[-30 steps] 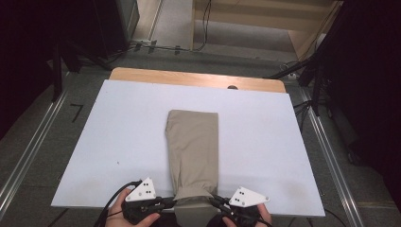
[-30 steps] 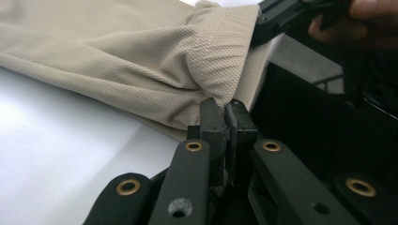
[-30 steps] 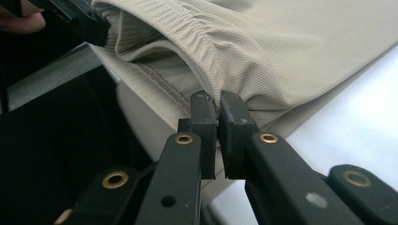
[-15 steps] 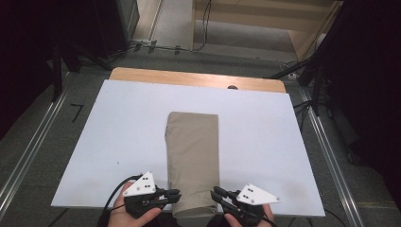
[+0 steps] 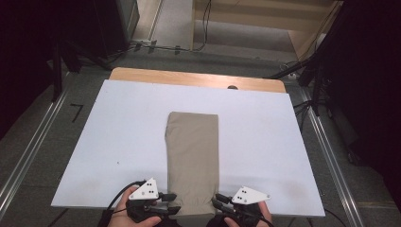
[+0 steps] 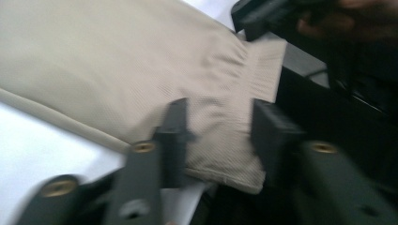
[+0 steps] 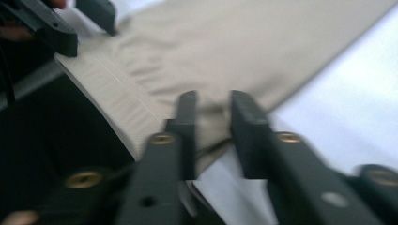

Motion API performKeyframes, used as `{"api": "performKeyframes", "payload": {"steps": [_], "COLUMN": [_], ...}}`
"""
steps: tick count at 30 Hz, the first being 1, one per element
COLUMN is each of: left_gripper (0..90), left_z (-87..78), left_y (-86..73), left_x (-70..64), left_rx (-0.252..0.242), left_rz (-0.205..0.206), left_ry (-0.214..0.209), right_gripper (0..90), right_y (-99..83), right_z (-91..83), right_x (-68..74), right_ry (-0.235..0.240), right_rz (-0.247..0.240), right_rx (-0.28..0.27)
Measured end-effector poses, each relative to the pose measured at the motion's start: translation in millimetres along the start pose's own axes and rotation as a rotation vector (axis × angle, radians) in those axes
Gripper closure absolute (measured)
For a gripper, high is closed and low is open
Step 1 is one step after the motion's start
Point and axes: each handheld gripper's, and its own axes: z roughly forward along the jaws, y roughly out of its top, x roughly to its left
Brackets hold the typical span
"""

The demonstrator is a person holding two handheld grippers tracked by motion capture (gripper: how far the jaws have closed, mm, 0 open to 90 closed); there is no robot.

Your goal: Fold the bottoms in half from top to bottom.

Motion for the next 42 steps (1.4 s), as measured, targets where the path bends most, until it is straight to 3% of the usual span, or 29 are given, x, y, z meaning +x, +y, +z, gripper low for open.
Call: {"api": "performKeyframes", "payload": {"steps": [3, 7, 9, 11, 14, 18, 21, 23, 26, 31, 34, 36, 40, 42], "left_gripper": [32.3, 20.5, 13.3, 12.2, 9.1, 0.0, 0.0, 0.0, 0.0, 0.0, 0.0, 0.0, 12.7, 18.7], "left_z": [-6.5, -13.7, -17.8, -22.6, -27.8, -27.5, -24.9, -22.3, -16.9, -3.2, 5.5, 11.3, 21.3, 27.3], "left_y": [10.0, 23.9, 32.5, 40.8, 54.9, 71.3, 81.9, 88.0, 94.1, 100.8, 103.7, 104.3, 108.1, 110.0], "left_x": [4.5, 19.2, 27.8, 39.6, 61.7, 85.1, 103.4, 116.6, 137.0, 174.9, 198.9, 213.9, 233.3, 241.1], "left_rx": [-0.031, -0.086, -0.089, -0.110, -0.144, -0.155, -0.155, -0.151, -0.149, -0.127, -0.105, -0.099, -0.070, -0.051], "left_rz": [0.008, -0.010, 0.012, 0.027, 0.018, 0.016, -0.009, -0.021, -0.020, -0.065, -0.123, -0.170, -0.207, -0.237], "left_ry": [0.010, -0.002, 0.022, 0.040, 0.034, 0.030, 0.062, 0.053, 0.072, 0.105, 0.154, 0.181, 0.225, 0.235], "right_gripper": [47.4, 25.8, 15.0, 10.9, 0.0, 0.0, 0.0, 0.0, 0.0, 0.0, 12.4, 15.3, 30.8, 35.4], "right_y": [8.1, 25.5, 36.6, 49.0, 68.3, 91.7, 106.3, 115.5, 128.1, 146.1, 153.7, 157.7, 164.7, 168.0], "right_z": [-8.3, -10.2, -9.3, -8.4, -5.6, 2.3, 9.1, 14.3, 24.0, 48.2, 67.8, 81.3, 101.6, 108.9], "right_x": [-1.8, -9.5, -15.8, -23.4, -39.0, -61.4, -80.5, -94.3, -116.9, -147.3, -161.6, -171.6, -187.9, -193.5], "right_ry": [0.017, 0.001, 0.000, -0.002, 0.026, 0.009, -0.004, -0.007, 0.007, -0.017, -0.031, -0.048, -0.112, -0.111], "right_rz": [-0.010, -0.019, -0.016, -0.026, -0.014, -0.017, -0.010, -0.007, 0.003, 0.016, 0.055, 0.078, 0.111, 0.117], "right_rx": [-0.052, -0.090, -0.098, -0.111, -0.130, -0.148, -0.158, -0.151, -0.143, -0.098, -0.069, -0.045, -0.016, 0.006]}}
